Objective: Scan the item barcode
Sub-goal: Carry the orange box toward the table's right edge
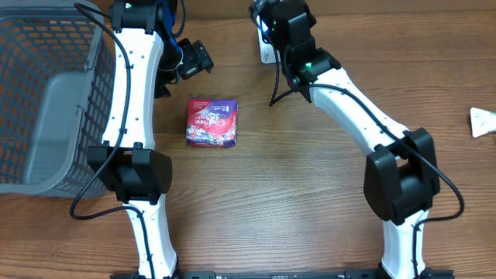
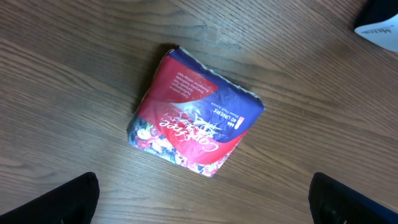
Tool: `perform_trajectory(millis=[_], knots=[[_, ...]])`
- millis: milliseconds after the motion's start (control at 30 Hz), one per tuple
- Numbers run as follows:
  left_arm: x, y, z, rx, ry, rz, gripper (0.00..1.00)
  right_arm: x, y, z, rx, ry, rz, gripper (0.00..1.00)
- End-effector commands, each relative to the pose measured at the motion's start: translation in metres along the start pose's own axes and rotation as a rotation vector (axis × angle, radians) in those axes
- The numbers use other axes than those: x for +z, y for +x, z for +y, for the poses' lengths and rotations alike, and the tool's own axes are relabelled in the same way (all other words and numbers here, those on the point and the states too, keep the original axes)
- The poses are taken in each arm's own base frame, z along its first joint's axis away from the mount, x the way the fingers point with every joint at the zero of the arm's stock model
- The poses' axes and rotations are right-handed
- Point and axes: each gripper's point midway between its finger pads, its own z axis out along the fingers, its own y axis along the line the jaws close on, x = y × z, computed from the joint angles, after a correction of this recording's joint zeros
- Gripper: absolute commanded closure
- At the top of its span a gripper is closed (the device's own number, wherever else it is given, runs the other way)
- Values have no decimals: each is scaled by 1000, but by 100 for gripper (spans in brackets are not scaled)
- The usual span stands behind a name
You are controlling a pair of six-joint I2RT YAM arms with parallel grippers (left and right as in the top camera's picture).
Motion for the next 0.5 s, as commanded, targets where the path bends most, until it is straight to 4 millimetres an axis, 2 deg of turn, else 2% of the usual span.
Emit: perform_trajectory(millis=[0,100,267,433,467], knots=[[4,1,0,15,-6,9,0,26,25,17,-240,12,50,96],[4,1,0,15,-6,9,0,39,33,36,-221,-10,42,96],[4,1,0,15,-6,9,0,53,42,50,-213,5,31,96],[4,1,0,15,-6,9,0,53,44,43,-176,42,49,96],[4,1,0,15,-6,8,0,51,45,22,-42,151,75,96]])
